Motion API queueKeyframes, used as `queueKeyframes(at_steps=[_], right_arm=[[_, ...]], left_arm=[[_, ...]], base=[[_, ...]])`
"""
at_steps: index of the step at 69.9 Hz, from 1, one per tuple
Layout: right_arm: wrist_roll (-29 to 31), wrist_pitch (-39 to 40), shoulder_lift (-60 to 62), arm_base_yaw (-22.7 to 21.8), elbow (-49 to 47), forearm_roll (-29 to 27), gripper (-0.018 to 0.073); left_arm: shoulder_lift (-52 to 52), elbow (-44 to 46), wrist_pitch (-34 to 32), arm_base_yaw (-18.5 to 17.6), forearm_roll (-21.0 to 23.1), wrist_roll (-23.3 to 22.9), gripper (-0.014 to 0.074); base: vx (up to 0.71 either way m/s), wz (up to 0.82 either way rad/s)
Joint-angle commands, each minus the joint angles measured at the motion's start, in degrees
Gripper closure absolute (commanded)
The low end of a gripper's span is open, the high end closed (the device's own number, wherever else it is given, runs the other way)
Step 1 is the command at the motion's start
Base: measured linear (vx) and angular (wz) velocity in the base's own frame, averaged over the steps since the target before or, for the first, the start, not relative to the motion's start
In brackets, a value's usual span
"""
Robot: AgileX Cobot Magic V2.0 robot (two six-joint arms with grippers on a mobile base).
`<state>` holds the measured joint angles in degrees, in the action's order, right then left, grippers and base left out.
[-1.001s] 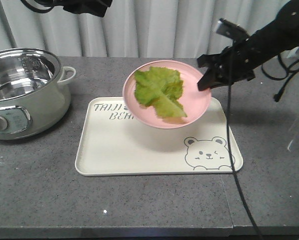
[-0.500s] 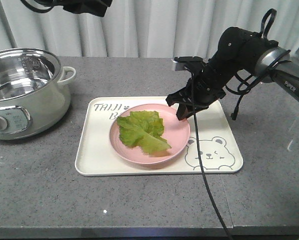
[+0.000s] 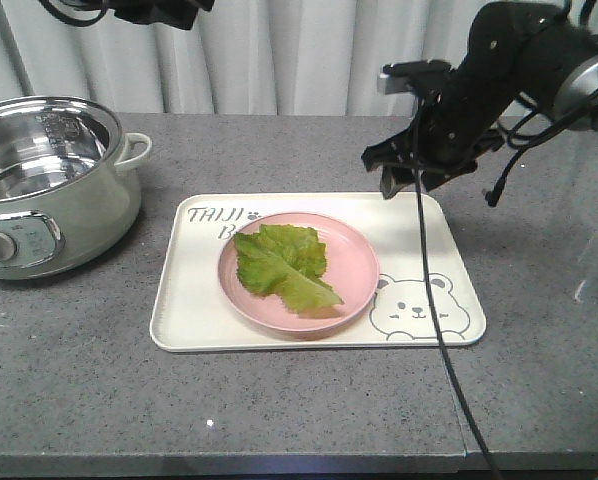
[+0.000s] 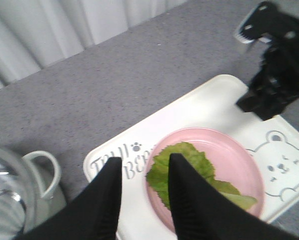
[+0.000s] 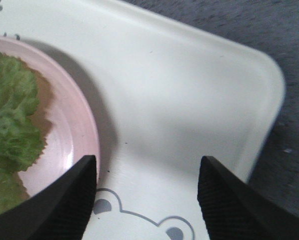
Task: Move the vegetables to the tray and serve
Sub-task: 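Release the plate and raise the right gripper away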
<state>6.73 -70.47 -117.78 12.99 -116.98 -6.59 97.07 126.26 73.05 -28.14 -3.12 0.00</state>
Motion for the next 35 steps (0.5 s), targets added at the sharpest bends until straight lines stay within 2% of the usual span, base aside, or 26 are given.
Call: queueKeyframes(at_steps=[1, 6, 15, 26, 35], right_arm=[[-4.4, -3.1, 6.2, -0.5, -3.6, 5.1, 0.0137], [-6.7, -3.1, 8.2, -0.5, -3.8, 6.9, 0.0147], [-7.5, -3.1, 10.8, -0.5, -3.8, 6.9, 0.0151], [-7.8, -3.1, 10.9, -0.5, -3.7, 5.1, 0.0151], [-8.4, -3.2, 10.6, -0.5, -3.7, 4.4, 0.0151]], left_arm=[[-2.5, 1.2, -1.4, -0.2, -7.0, -5.4, 0.0376], [-2.5, 1.2, -1.4, -0.2, -10.0, -8.5, 0.0376], [-2.4, 1.2, -1.4, -0.2, -12.8, -10.0, 0.0376], [-1.8, 0.0, -1.4, 0.4, -13.3, -10.5, 0.0374], [-1.9, -7.0, -1.4, 2.4, -11.9, -12.2, 0.0371]], base=[[0.00, 0.00], [0.00, 0.00], [0.00, 0.00], [0.00, 0.00], [0.00, 0.00]])
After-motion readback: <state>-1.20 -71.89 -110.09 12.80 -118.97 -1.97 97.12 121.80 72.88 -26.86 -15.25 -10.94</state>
